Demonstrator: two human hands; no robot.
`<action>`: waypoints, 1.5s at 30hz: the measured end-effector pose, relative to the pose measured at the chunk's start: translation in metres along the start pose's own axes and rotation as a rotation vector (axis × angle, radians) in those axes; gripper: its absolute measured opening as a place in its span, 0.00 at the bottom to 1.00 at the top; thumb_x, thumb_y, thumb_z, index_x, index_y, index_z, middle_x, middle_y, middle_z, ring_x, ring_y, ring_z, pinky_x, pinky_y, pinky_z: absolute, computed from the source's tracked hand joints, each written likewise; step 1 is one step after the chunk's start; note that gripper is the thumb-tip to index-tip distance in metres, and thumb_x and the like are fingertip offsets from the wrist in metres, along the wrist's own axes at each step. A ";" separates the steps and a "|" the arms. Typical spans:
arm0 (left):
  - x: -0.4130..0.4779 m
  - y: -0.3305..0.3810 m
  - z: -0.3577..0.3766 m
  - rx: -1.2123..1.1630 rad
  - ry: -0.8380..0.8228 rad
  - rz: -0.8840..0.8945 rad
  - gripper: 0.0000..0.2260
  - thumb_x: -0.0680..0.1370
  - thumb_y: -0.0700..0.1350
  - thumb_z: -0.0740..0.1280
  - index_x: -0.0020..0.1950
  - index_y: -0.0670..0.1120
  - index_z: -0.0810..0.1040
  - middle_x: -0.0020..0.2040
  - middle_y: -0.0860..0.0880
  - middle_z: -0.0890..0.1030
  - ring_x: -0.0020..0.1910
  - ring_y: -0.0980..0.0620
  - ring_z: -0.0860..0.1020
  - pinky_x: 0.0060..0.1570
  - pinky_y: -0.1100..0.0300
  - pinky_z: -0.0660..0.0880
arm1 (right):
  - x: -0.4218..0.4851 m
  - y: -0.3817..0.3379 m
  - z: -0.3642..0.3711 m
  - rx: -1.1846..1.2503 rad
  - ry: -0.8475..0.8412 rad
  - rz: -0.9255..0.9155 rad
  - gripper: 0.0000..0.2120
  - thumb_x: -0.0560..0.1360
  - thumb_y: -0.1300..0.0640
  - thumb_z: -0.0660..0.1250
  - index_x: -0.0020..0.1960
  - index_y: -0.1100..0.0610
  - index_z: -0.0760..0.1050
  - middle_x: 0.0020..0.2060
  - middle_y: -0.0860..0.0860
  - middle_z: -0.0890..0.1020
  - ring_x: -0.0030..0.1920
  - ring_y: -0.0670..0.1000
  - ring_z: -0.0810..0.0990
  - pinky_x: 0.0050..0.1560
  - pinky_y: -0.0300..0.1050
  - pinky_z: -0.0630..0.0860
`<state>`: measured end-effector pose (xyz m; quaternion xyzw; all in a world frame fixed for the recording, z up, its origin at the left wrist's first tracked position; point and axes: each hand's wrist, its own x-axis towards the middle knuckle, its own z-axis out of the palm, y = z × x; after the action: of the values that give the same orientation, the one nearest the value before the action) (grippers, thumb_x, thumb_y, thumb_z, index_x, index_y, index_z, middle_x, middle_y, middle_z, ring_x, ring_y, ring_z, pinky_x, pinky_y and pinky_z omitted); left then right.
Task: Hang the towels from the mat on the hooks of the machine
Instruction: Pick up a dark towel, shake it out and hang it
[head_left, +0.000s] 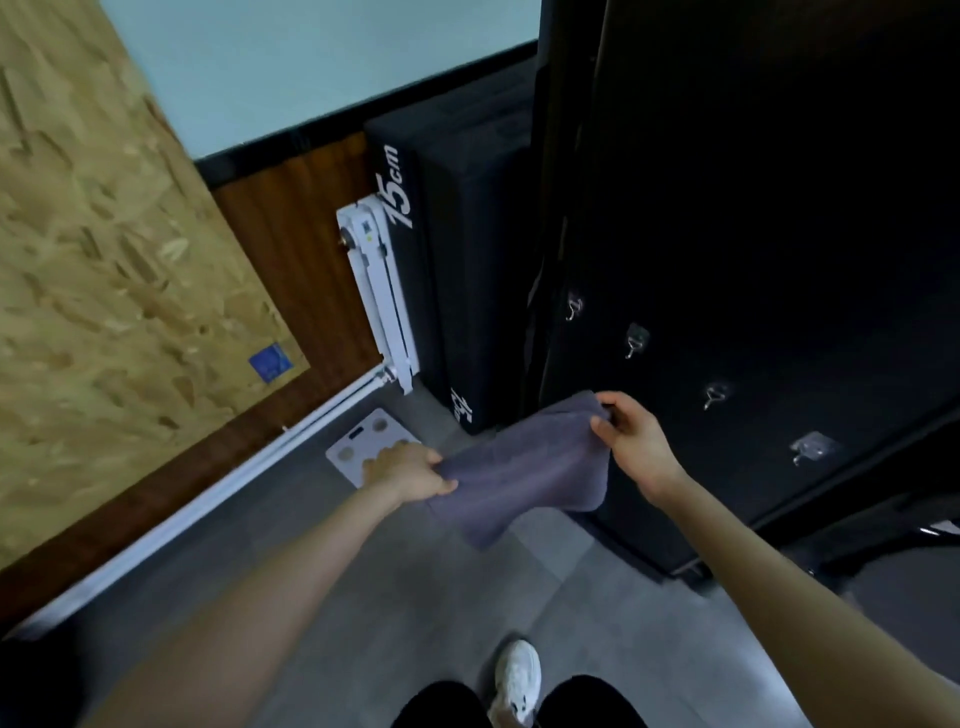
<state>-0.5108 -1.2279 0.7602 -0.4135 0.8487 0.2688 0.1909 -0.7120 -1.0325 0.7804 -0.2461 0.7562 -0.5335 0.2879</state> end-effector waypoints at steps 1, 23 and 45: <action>0.013 -0.001 -0.005 0.083 0.003 0.006 0.16 0.70 0.61 0.65 0.55 0.58 0.77 0.55 0.52 0.78 0.55 0.49 0.76 0.54 0.54 0.72 | 0.014 -0.004 0.006 0.001 0.007 0.004 0.11 0.77 0.65 0.62 0.58 0.56 0.75 0.51 0.50 0.80 0.53 0.48 0.78 0.53 0.41 0.76; 0.281 0.127 -0.104 0.192 -0.138 1.132 0.14 0.74 0.52 0.68 0.55 0.46 0.78 0.53 0.50 0.79 0.58 0.50 0.72 0.65 0.57 0.58 | 0.203 -0.015 0.042 -0.124 0.065 0.202 0.15 0.71 0.74 0.65 0.43 0.55 0.68 0.33 0.49 0.75 0.31 0.37 0.73 0.38 0.34 0.71; 0.376 0.179 -0.049 -0.478 -0.280 0.469 0.12 0.77 0.55 0.64 0.36 0.51 0.73 0.33 0.52 0.77 0.47 0.40 0.79 0.46 0.50 0.74 | 0.284 0.061 0.071 0.282 0.977 0.347 0.07 0.72 0.67 0.69 0.40 0.57 0.76 0.35 0.52 0.81 0.36 0.44 0.78 0.43 0.38 0.75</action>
<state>-0.8796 -1.3916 0.6458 -0.2000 0.7993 0.5500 0.1363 -0.8691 -1.2543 0.6543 0.2004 0.7527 -0.6270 0.0169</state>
